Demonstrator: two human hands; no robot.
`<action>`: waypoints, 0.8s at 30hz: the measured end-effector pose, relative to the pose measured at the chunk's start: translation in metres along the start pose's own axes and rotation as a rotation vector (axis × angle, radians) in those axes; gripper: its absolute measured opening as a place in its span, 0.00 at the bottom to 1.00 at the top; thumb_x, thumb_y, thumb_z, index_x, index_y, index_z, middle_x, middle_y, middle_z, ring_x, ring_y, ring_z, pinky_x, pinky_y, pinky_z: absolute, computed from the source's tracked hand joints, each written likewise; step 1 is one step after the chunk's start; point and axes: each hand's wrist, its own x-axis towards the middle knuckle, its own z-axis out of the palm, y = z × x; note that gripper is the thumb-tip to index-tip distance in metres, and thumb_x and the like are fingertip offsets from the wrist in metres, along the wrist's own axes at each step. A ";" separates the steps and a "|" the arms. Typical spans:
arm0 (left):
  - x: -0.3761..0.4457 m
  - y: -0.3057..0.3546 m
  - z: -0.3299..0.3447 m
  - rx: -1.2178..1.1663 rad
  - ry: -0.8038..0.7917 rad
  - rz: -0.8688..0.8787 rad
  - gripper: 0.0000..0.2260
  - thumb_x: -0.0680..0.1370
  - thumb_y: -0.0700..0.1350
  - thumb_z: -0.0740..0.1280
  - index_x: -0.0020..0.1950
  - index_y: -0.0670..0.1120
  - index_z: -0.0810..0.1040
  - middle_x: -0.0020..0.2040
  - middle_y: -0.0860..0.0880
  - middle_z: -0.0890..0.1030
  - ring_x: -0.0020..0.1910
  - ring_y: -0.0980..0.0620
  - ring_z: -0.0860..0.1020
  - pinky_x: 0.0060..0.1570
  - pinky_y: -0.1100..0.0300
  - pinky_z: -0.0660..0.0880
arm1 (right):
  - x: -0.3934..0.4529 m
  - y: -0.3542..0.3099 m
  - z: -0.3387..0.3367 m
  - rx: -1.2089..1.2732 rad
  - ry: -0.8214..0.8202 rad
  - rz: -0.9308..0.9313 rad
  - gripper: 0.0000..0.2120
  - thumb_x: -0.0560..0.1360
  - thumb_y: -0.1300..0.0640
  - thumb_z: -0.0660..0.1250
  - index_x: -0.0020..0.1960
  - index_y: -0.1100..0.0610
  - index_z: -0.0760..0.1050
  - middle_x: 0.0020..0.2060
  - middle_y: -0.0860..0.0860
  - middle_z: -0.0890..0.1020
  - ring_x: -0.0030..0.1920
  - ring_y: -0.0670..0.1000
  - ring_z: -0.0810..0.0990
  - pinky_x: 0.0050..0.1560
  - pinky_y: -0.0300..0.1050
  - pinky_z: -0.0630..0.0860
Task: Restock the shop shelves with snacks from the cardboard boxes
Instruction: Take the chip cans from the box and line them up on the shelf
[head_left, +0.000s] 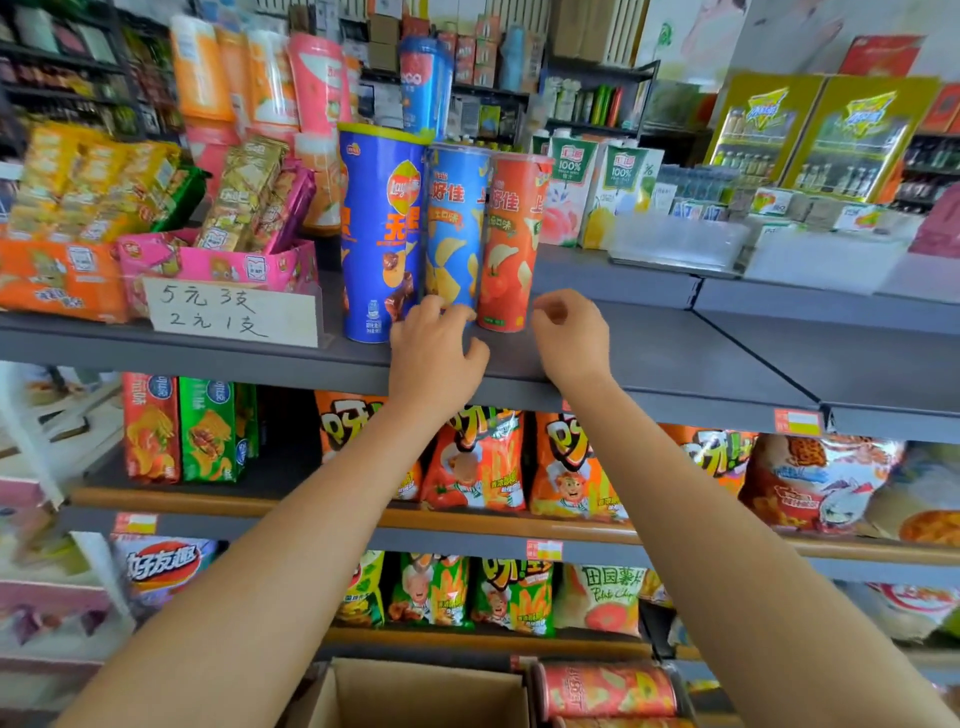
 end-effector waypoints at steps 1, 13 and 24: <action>-0.016 0.002 0.000 -0.061 0.096 0.056 0.14 0.76 0.48 0.62 0.57 0.45 0.81 0.54 0.45 0.78 0.56 0.43 0.76 0.55 0.48 0.67 | -0.019 0.001 -0.011 0.084 0.032 -0.044 0.07 0.77 0.60 0.63 0.50 0.51 0.79 0.49 0.51 0.82 0.47 0.50 0.78 0.45 0.40 0.69; -0.380 0.046 0.122 -0.210 -0.944 -0.303 0.08 0.80 0.47 0.65 0.58 0.51 0.80 0.52 0.53 0.74 0.53 0.54 0.76 0.54 0.53 0.74 | -0.355 0.266 -0.081 -0.295 -0.754 0.435 0.04 0.79 0.55 0.64 0.49 0.52 0.78 0.43 0.52 0.83 0.44 0.54 0.81 0.45 0.49 0.77; -0.540 0.068 0.140 -0.210 -1.290 -0.566 0.12 0.80 0.45 0.64 0.62 0.50 0.79 0.58 0.51 0.72 0.57 0.51 0.77 0.53 0.57 0.74 | -0.541 0.358 -0.145 -0.799 -1.294 0.415 0.33 0.73 0.47 0.70 0.74 0.48 0.62 0.71 0.52 0.66 0.72 0.57 0.63 0.70 0.62 0.62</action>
